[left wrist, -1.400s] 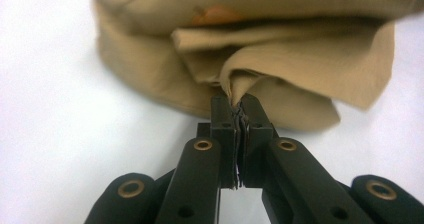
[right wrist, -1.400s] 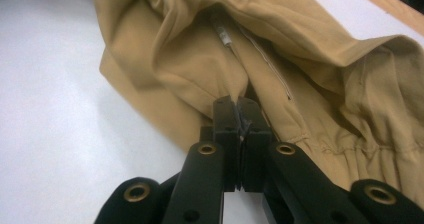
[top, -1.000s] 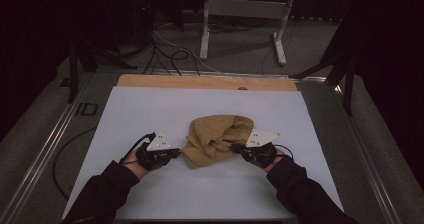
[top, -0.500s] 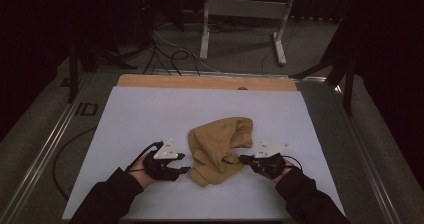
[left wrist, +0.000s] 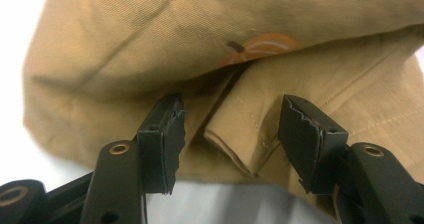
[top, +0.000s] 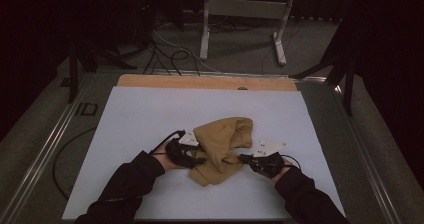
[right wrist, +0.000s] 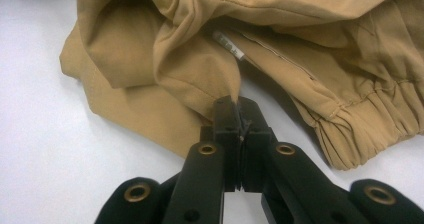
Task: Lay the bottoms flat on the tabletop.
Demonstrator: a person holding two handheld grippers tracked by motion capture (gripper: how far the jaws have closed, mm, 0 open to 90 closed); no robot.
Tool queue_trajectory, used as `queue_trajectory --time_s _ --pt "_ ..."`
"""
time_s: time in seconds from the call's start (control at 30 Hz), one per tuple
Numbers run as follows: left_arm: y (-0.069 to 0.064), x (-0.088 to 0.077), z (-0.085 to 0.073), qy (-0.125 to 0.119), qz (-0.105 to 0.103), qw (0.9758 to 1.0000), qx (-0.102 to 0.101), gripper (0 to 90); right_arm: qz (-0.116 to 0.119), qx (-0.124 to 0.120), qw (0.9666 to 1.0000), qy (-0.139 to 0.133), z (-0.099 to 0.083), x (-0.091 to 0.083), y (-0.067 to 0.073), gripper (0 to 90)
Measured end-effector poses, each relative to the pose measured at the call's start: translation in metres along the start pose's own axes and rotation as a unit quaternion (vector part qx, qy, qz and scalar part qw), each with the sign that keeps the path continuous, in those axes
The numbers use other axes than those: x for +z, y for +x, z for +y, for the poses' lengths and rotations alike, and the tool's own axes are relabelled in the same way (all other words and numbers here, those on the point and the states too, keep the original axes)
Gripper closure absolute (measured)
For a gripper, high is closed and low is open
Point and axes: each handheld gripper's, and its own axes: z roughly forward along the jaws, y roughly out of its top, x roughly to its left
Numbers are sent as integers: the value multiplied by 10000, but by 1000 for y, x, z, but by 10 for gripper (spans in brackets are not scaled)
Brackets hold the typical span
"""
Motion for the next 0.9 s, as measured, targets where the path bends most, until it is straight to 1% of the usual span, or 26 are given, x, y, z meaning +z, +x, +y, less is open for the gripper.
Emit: queue_trajectory --time_s 0.03,0.07,0.1,0.13,0.17,0.2,0.23,0.27,0.33,0.4,0.47,0.5,0.53,0.57,0.6,0.63,0.7,0.73,0.83,0.9 --pt "2 3 0 29 -73 10000 -41 443 3 7 10000 3 0 0 0 893" --pt "2 5 0 90 -99 9999 -43 453 5 36 10000 10 0 0 0 893" --pt "3 8 0 98 -161 9998 -55 483 -1 16 10000 1 0 0 -1 892" --pt "3 8 0 84 -205 9997 -76 546 -5 21 10000 4 0 0 -1 892" --pt "2 8 1 80 -196 9998 -55 618 -9 24 10000 8 0 0 -1 892" --pt "0 6 2 71 -137 9999 12 725 -12 33 10000 15 0 0 -1 892" --pt "-1 4 3 -29 -91 10000 -9 818 -23 26 10000 18 0 0 0 892" --pt "-1 1 3 -55 -69 10000 -12 854 -29 23 10000 22 0 0 -1 893" --pt "-2 -7 1 -71 35 10000 2 868 -73 8 10000 50 0 -1 -1 893" --pt "-1 -17 -3 -147 124 9998 -30 871 -69 19 10000 56 0 -3 0 893" --pt "2 -31 -10 -197 248 9995 -84 872 -127 25 9999 42 0 -5 0 893" --pt "3 -41 -15 -218 358 9991 -116 875 -135 -8 9999 45 0 -6 -1 893" --pt "5 -48 -20 -233 429 9987 -160 876 -190 14 9998 51 0 -8 -1 893" --pt "6 -54 -23 -246 501 9983 -187 876 -223 45 9997 35 -1 -10 -2 893" --pt "7 -63 -28 -258 568 9978 -230 877 -248 3 9997 39 -1 -11 -3 893" --pt "8 -71 -33 -294 625 9972 -281 877 -279 54 9996 21 -2 -13 -4 893" --pt "9 -89 -43 -305 807 9958 -321 877 -347 36 9994 1 -2 -18 -6 893" --pt "8 -94 -46 -326 844 9953 -333 877 -376 43 9993 -8 -2 -21 -8 893" --pt "4 -114 -58 -380 1036 9932 -362 878 -469 70 9989 -52 -2 -28 -10 893" --pt "-1 -126 -65 -416 1095 9924 -377 878 -559 73 9984 -92 -2 -34 -12 893"
